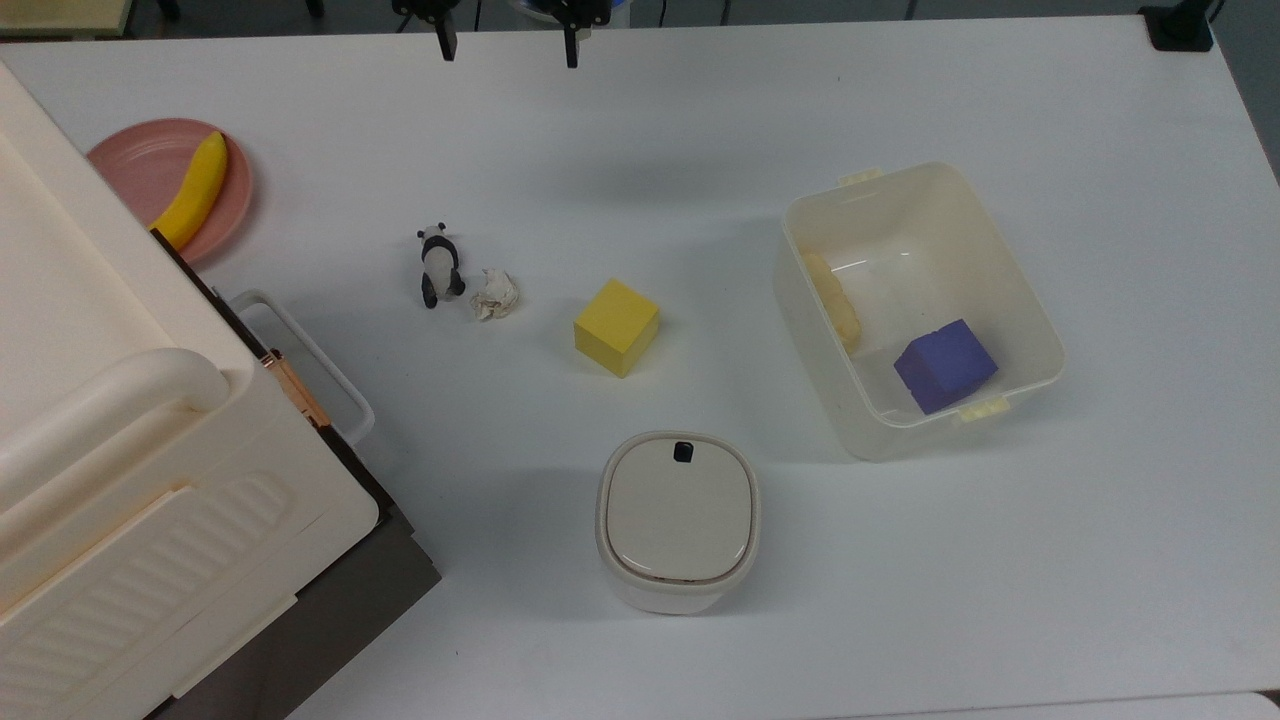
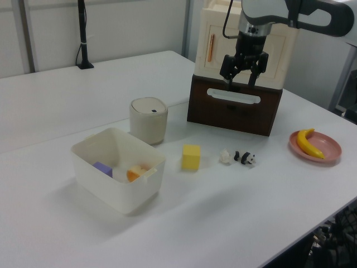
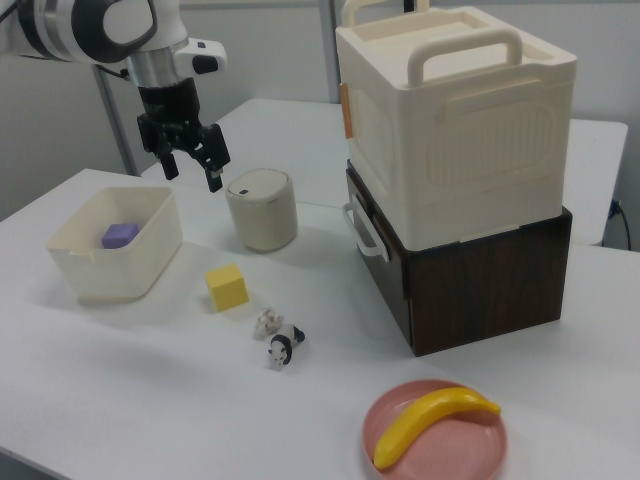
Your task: Open the trash can
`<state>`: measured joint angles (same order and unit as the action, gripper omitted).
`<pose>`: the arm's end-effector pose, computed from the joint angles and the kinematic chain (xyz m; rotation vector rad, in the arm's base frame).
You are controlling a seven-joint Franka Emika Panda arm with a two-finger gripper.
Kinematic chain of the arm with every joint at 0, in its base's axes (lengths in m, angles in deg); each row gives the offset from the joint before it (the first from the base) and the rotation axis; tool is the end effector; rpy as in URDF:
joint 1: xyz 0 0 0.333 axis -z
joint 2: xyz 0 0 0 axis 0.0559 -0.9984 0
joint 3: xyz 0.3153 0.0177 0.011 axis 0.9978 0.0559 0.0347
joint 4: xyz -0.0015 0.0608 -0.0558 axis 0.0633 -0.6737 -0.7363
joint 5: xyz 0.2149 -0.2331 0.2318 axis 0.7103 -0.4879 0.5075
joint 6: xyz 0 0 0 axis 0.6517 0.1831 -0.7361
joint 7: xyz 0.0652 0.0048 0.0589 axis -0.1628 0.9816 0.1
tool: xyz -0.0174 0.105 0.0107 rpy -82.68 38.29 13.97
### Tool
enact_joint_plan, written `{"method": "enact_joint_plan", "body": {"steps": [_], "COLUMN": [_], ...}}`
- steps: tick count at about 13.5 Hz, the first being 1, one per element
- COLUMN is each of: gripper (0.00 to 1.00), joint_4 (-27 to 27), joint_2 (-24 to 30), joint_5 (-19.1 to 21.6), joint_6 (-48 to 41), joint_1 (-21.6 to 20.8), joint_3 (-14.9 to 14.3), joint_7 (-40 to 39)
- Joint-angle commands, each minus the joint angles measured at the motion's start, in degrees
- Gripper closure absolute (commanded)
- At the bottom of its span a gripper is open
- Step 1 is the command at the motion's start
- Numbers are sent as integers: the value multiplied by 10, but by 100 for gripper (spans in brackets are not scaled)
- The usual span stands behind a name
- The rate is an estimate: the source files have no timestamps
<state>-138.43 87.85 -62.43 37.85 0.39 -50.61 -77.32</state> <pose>0.5627 -0.0029 0.6075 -3.1353 0.1051 -0.0537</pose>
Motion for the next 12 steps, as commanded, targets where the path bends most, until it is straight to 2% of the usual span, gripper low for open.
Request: {"method": "enact_joint_plan", "body": {"steps": [1, 8, 10, 12], "gripper": [0, 0, 0, 0], "joint_4": [3, 0, -1, -7], "joint_2": [10, 10, 8, 3], "joint_5": [17, 27, 17, 17], "joint_6": [-17, 27, 35, 89], "joint_1": [11, 10, 11, 10], "joint_3": [2, 1, 2, 3], "joint_7": [-77, -25, -36, -41]}}
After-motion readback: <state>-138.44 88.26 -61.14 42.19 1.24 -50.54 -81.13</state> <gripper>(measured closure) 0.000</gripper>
